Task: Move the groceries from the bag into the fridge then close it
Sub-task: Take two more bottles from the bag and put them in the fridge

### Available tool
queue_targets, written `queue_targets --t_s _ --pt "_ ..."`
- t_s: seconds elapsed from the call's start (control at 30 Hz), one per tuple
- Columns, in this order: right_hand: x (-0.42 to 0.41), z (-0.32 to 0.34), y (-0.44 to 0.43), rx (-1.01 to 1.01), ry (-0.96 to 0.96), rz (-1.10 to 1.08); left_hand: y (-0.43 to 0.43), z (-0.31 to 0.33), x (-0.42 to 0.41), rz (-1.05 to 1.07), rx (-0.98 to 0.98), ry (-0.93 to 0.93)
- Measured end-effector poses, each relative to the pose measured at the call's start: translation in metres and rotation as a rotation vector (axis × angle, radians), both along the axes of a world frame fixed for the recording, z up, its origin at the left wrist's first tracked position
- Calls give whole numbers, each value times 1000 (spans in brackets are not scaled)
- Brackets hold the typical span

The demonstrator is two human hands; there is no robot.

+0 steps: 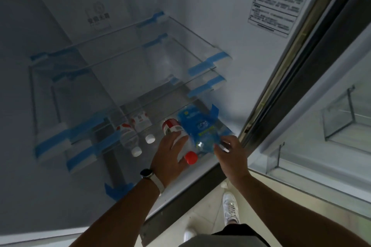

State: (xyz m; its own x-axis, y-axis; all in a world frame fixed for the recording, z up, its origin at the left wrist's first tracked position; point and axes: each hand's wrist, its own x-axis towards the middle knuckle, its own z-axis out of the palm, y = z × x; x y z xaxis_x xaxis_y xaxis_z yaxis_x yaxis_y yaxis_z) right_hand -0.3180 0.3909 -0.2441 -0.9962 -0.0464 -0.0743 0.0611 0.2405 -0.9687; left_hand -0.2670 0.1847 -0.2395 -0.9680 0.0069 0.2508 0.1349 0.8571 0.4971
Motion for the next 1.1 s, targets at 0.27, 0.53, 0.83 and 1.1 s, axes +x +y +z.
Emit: queue_targets --t_s 0.27,0.53,0.83,1.1 --pt "-28 -17 -20 141 11 211 -5 -16 -14 -58 -256 -106" --pt "-53 -22 -21 171 26 360 -9 -25 -25 -68 -346 -168" --pt "-91 -20 -43 338 94 454 -14 -13 -44 38 -330 -282" --pt "-78 -18 -34 530 223 554 -15 -16 -22 45 -471 -266"
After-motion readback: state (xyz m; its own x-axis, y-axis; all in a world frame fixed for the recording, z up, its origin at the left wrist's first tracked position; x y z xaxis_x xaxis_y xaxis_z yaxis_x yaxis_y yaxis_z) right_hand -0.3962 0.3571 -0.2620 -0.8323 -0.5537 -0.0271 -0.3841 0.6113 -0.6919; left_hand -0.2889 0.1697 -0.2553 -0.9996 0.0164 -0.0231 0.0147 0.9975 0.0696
